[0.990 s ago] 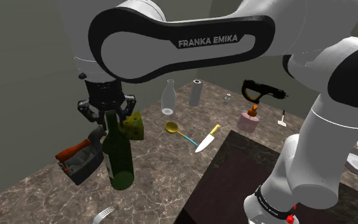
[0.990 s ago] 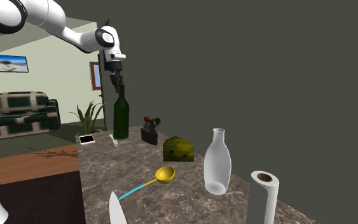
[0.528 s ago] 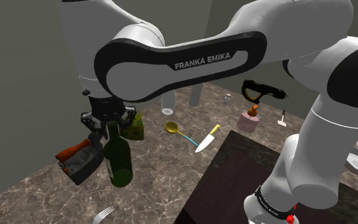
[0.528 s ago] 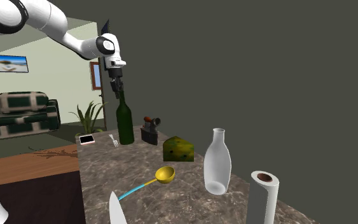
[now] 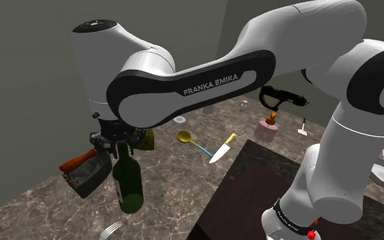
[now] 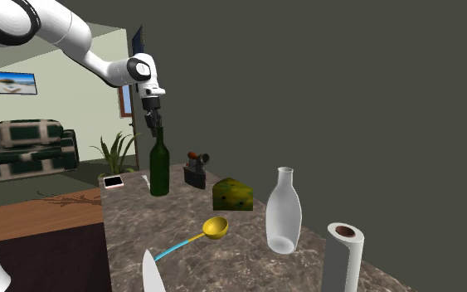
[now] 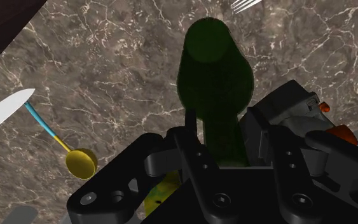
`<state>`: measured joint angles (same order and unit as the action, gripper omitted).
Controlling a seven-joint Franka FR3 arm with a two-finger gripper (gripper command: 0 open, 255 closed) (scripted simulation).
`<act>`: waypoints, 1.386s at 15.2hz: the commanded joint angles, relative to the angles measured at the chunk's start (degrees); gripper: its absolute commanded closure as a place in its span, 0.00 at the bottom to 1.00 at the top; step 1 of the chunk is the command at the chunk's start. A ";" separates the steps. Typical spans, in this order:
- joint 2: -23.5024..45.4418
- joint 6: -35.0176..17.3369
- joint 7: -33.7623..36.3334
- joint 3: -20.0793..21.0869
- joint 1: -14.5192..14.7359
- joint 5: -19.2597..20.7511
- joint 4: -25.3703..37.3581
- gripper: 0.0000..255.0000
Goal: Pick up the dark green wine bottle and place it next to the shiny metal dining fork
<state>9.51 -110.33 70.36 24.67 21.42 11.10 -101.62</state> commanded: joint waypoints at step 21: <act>-0.95 6.73 -0.53 0.43 0.41 -0.72 5.93 0.00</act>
<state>8.54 -103.63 69.83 25.09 21.83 10.37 -95.73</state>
